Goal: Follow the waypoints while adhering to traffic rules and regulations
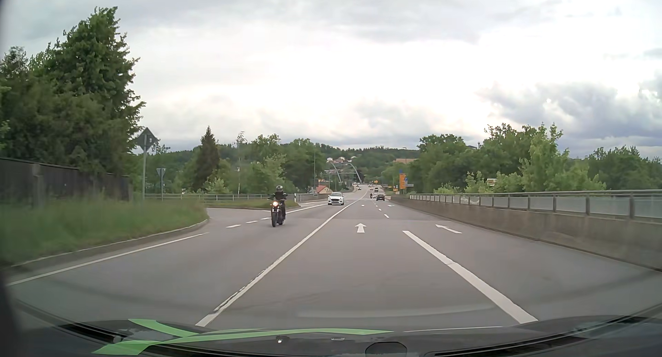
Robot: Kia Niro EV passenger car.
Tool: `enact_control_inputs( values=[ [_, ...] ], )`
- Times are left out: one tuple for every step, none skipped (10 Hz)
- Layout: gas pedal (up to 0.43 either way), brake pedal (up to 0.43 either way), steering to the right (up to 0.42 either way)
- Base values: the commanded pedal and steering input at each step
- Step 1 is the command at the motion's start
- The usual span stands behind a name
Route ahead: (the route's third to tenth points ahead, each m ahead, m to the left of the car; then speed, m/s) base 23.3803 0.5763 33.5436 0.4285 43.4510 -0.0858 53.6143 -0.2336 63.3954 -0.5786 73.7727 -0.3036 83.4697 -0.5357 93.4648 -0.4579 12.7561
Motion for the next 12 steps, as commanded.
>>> enact_control_inputs(
  values=[
    [0.028, 0.0, 0.002],
    [0.028, 0.0, 0.002],
    [0.028, 0.0, 0.002],
    [0.028, 0.0, 0.002],
    [0.028, 0.0, 0.002],
    [0.028, 0.0, 0.003],
    [0.028, 0.0, 0.003],
    [0.028, 0.0, 0.003],
    [0.028, 0.0, 0.003],
    [0.028, 0.0, 0.003],
    [0.028, 0.0, 0.003],
    [0.028, 0.0, 0.003]
  ],
)
